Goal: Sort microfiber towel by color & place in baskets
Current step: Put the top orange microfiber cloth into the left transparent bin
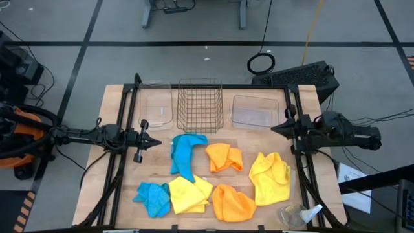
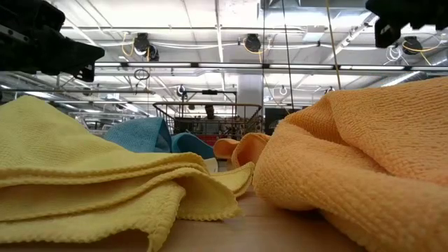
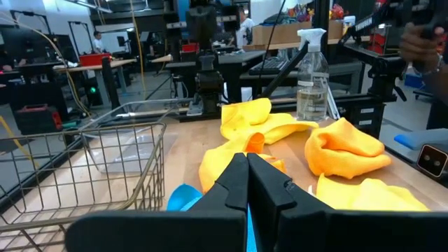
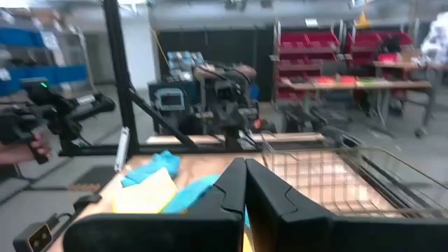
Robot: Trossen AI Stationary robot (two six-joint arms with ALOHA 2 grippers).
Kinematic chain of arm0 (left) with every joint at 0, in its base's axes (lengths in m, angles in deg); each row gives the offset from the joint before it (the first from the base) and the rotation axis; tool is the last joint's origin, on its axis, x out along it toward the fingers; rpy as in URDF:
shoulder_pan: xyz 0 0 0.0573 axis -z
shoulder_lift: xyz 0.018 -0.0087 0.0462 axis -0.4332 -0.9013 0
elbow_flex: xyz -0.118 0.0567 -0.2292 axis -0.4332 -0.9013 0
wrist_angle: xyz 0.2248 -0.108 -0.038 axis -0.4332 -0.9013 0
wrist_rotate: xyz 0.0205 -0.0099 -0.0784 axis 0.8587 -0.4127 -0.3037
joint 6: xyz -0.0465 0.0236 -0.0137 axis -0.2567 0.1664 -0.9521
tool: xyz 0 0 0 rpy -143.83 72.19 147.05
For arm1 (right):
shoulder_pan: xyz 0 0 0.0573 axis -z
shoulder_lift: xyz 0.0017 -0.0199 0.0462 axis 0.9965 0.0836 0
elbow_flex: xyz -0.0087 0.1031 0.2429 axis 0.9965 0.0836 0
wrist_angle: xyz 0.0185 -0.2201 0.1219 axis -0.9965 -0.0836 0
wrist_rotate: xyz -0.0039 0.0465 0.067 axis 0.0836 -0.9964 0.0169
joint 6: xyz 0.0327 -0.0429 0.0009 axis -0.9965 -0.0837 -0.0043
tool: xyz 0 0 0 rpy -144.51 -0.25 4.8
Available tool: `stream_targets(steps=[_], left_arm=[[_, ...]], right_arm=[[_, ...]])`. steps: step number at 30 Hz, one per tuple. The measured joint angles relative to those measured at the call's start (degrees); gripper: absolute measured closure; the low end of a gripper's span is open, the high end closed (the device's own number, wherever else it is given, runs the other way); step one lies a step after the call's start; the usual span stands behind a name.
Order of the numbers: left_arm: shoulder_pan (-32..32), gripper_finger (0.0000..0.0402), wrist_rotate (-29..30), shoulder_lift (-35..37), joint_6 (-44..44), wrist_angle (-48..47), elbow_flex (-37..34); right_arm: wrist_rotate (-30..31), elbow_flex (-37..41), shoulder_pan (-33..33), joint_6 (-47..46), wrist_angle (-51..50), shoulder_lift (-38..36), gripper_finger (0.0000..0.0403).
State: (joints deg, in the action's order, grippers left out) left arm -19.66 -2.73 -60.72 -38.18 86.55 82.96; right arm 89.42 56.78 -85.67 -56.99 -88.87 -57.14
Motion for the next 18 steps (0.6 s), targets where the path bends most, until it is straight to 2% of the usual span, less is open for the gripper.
stream_targets(steps=[7,18], left_arm=[[-0.01,0.0400,0.01,-0.01,0.26,0.50,0.01],[-0.01,0.0400,0.02,0.00,0.33,1.23,0.00]], right_arm=[[2.16,-15.70,0.00,-1.29,-12.46,10.56,0.0403],[2.17,-32.89,0.00,0.43,-17.60,23.83,0.0403]])
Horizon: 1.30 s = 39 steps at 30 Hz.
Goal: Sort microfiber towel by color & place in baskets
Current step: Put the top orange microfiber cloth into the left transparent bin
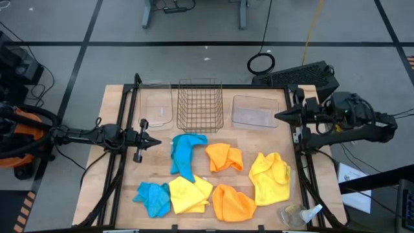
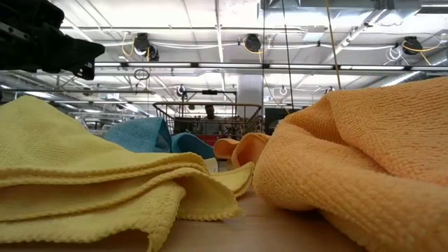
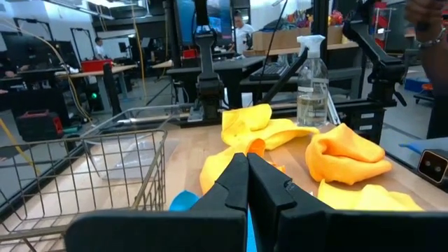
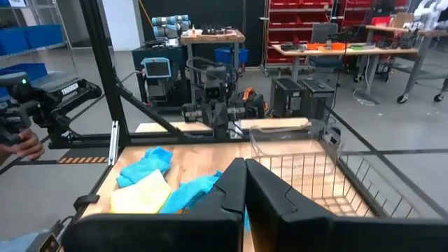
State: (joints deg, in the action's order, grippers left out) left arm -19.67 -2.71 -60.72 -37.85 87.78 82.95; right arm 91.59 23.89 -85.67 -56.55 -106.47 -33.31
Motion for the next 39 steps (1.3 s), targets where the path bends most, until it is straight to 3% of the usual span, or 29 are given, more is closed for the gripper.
stream_targets(steps=[9,13,16,25,35,39], left_arm=[[0.02,0.0400,2.13,0.00,-1.06,-0.05,0.00],[0.02,0.0400,2.56,0.00,-9.95,0.16,0.01],[-0.15,0.0400,8.75,-0.04,-15.35,1.39,1.66],[0.07,0.0400,7.77,-4.85,-13.53,0.51,17.12],[0.07,0.0400,8.54,-22.73,-14.95,-19.95,41.05],[0.07,0.0400,8.05,-28.91,-12.01,-21.55,46.84]], right_arm=[[0.03,-6.57,0.00,2.75,-1.63,7.66,0.0403],[0.03,-5.70,0.00,4.37,-0.91,9.79,0.0403],[0.03,-5.02,0.00,3.99,-1.05,11.38,0.0403],[-0.65,0.04,-0.07,-0.57,-0.77,14.64,0.0403],[-0.65,4.44,-0.07,-2.61,4.68,16.90,0.0403],[-0.65,4.67,-0.07,-4.18,4.73,18.29,0.0403]])
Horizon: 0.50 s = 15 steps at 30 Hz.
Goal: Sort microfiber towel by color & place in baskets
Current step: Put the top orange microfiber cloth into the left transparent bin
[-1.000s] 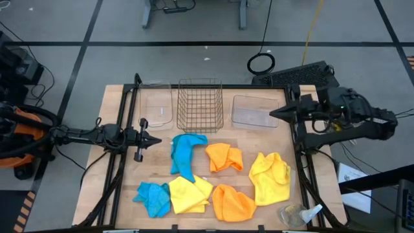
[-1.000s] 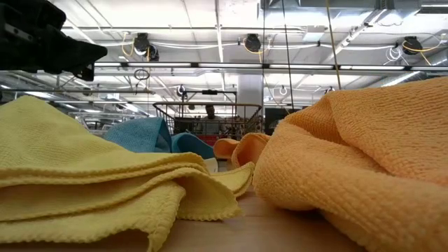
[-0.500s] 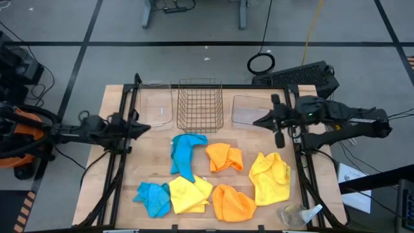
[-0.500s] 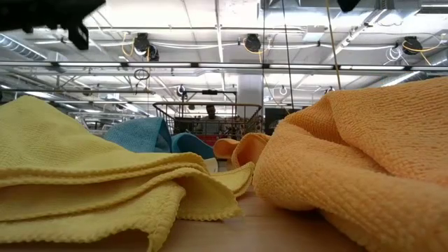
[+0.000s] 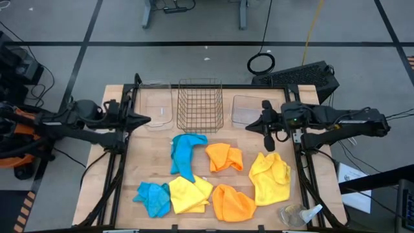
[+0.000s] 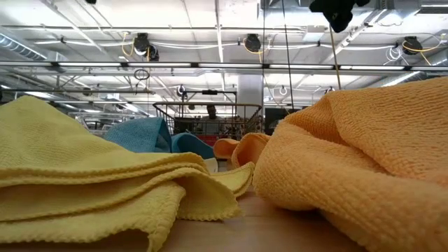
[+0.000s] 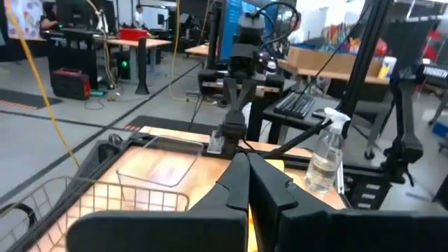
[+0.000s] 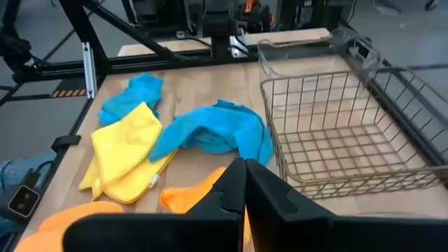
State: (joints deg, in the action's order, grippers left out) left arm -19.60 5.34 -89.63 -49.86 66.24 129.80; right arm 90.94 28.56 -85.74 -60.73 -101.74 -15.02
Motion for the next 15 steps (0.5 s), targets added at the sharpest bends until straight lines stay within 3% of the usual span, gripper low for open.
stream_targets(steps=[2,6,8,10,15], left_arm=[[0.01,0.0400,-2.44,-2.22,1.20,-0.06,1.45],[0.68,0.0400,-18.82,-5.34,6.18,-0.34,1.87],[1.36,0.0400,-23.46,-6.61,7.34,-0.23,1.87],[2.13,0.0400,-23.01,-7.56,7.54,-0.24,1.87],[3.46,0.0400,-12.76,-10.13,5.60,-1.63,1.87]], right_arm=[[0.02,0.00,-0.22,-0.70,0.00,0.61,0.0403],[0.02,0.00,-2.15,-1.39,-0.19,1.93,0.0403],[0.05,0.00,-3.52,-1.39,0.00,2.31,0.0403],[0.12,0.00,-4.82,-1.39,-0.02,2.66,0.0403],[0.26,0.00,-7.84,-2.77,-0.02,3.70,0.0403]])
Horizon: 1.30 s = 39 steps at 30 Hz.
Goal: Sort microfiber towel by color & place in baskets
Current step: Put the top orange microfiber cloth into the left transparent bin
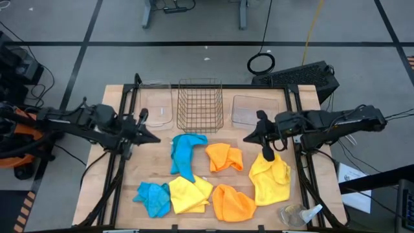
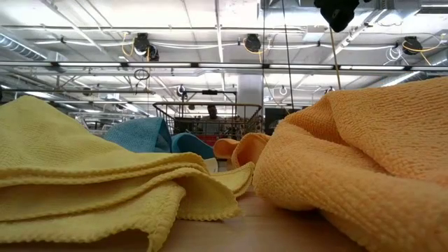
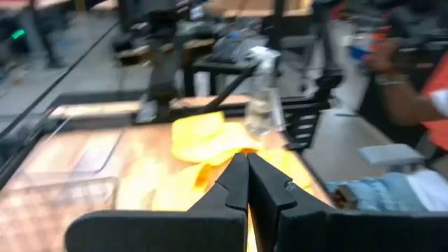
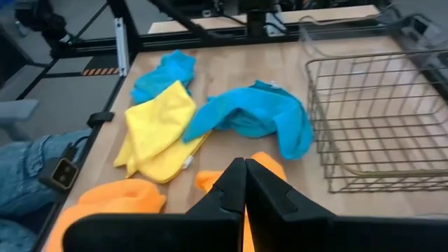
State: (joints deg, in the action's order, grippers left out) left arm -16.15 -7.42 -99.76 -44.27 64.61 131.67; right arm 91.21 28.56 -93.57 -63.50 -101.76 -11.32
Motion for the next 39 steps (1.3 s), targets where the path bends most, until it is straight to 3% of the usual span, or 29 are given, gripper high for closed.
stream_targets(steps=[9,20,30,39], left_arm=[[1.26,0.0400,2.23,-6.26,0.05,0.63,0.00],[2.83,0.0400,3.97,-15.54,0.69,2.26,0.00],[6.53,0.0400,17.16,-24.46,-1.06,6.06,0.00],[7.49,0.0400,18.97,-27.36,0.01,8.36,0.00]], right_arm=[[8.75,-0.04,-3.87,-2.80,2.51,4.60,0.0403],[9.13,-0.09,-5.93,-7.14,-0.49,12.71,0.0394],[10.35,-0.09,-9.78,-8.65,-1.19,20.39,0.0284],[16.71,-0.09,-10.50,-8.26,-0.76,26.12,0.0161]])
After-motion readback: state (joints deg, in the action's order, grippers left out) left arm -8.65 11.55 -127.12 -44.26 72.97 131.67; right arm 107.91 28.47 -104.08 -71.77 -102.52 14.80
